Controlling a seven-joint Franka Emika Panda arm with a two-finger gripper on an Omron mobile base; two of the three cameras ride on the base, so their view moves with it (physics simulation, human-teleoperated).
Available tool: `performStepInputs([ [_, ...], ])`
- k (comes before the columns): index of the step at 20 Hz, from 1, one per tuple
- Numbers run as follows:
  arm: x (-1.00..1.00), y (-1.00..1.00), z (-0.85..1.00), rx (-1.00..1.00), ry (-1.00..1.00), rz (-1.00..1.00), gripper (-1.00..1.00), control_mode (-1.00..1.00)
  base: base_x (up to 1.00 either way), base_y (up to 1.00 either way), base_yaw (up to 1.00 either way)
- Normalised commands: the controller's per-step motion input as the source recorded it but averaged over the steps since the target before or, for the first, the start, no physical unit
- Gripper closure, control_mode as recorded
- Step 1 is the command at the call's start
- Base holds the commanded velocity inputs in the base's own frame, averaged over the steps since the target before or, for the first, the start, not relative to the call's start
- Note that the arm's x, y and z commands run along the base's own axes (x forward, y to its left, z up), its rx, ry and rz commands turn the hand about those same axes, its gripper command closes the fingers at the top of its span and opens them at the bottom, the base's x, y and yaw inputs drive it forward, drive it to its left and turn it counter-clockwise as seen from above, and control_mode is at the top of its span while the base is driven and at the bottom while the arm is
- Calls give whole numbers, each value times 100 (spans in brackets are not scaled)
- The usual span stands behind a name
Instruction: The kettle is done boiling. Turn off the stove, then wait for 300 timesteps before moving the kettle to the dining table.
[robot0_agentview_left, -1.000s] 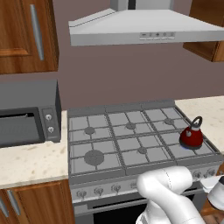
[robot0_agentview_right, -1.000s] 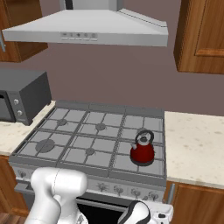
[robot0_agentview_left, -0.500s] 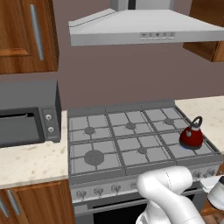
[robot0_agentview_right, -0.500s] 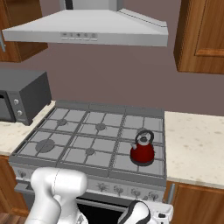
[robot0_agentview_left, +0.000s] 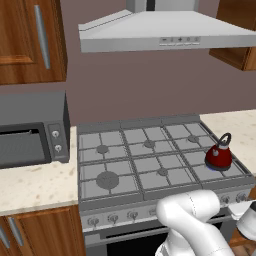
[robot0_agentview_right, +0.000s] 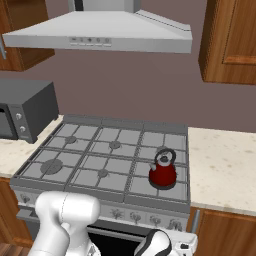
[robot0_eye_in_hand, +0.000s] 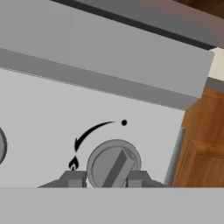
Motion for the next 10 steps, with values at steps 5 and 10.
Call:
performStepInputs([
  [5, 0, 0, 0, 0, 0, 0, 100, -100, 0, 0, 0],
  [10, -4, -8, 1, 4, 0, 0, 100, -100, 0, 0, 0],
])
